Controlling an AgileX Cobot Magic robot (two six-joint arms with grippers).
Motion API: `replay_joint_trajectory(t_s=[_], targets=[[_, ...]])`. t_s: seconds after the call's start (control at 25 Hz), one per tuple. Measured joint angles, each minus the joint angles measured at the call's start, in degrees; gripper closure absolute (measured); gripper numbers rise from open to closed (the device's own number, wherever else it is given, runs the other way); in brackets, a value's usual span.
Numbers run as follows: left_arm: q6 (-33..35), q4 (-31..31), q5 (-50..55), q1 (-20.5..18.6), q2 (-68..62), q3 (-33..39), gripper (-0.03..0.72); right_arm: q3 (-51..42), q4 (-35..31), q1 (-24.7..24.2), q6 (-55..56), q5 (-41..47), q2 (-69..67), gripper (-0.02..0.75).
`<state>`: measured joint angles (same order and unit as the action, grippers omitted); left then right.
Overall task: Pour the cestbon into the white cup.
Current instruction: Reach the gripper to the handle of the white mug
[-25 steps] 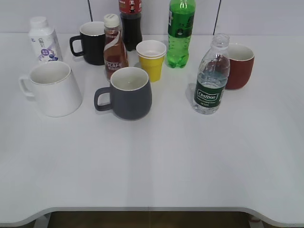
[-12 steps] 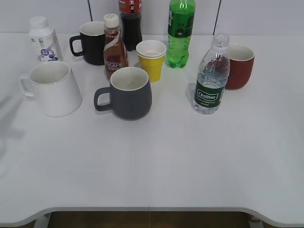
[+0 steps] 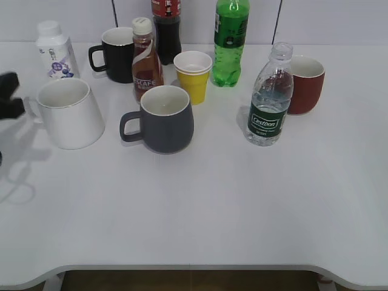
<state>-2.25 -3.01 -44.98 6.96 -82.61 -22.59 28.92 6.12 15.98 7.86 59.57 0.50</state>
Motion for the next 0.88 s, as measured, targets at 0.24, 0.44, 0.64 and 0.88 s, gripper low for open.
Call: replay_joint_trajectory(t_s=[0.24,0.44,0.64,0.88], targets=[[-8.5,-4.1,-9.7,-2.8,-7.2,4.2,0.450,0.0,0.0,0.0,0.0,0.0,0.0,0.217],[-17.0,-19.6,-16.9,-12.2,-11.7,5.5,0.450,0.0,0.0,0.0,0.0,0.0,0.0,0.217],[-13.1,-32.0,-20.2,-21.6,-18.1,4.1,0.446,0.0,0.0,0.0,0.0,0.0,0.0,0.217],[-6.9,-34.3,-23.9,-22.1,-24.7,1.4,0.388,0.0,0.0,0.0,0.0,0.0,0.0,0.228]])
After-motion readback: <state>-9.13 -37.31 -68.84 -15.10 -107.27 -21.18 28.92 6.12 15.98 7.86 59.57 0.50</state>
